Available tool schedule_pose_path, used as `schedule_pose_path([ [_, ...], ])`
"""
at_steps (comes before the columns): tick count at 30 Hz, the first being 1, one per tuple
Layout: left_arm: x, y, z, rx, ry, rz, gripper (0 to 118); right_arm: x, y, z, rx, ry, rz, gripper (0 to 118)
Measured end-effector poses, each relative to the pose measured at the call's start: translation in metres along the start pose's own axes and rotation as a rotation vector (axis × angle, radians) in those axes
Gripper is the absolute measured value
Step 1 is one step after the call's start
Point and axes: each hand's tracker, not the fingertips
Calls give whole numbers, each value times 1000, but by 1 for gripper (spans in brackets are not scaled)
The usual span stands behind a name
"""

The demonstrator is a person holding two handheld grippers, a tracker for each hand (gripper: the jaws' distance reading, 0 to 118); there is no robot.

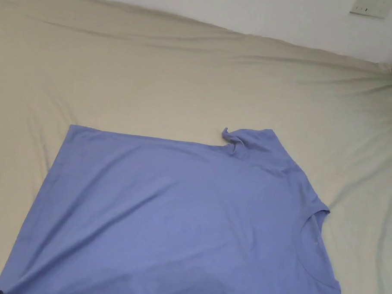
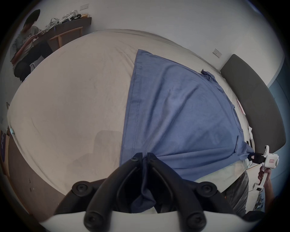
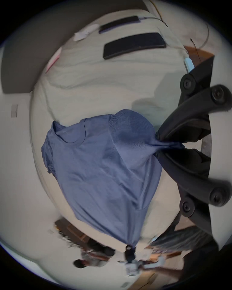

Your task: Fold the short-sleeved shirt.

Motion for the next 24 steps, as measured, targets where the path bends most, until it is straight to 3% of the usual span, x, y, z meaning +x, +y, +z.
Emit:
schedule_pose_path([
  [8, 10, 9, 3, -15, -9, 9, 5, -4, 19, 2, 9, -17, 55, 7],
  [12, 22, 47, 7, 42, -19, -6, 5, 1, 56, -5, 58, 17, 11, 7],
  [15, 34, 79, 0, 73, -22, -33, 5, 0, 89, -19, 90, 0, 53, 7],
  [18, 41, 110, -19, 104, -26, -17, 5, 1, 125, -42, 82, 11, 46, 7],
  [24, 42, 149, -69, 92, 11, 12, 5, -10, 185, -89, 81, -80, 133, 7],
])
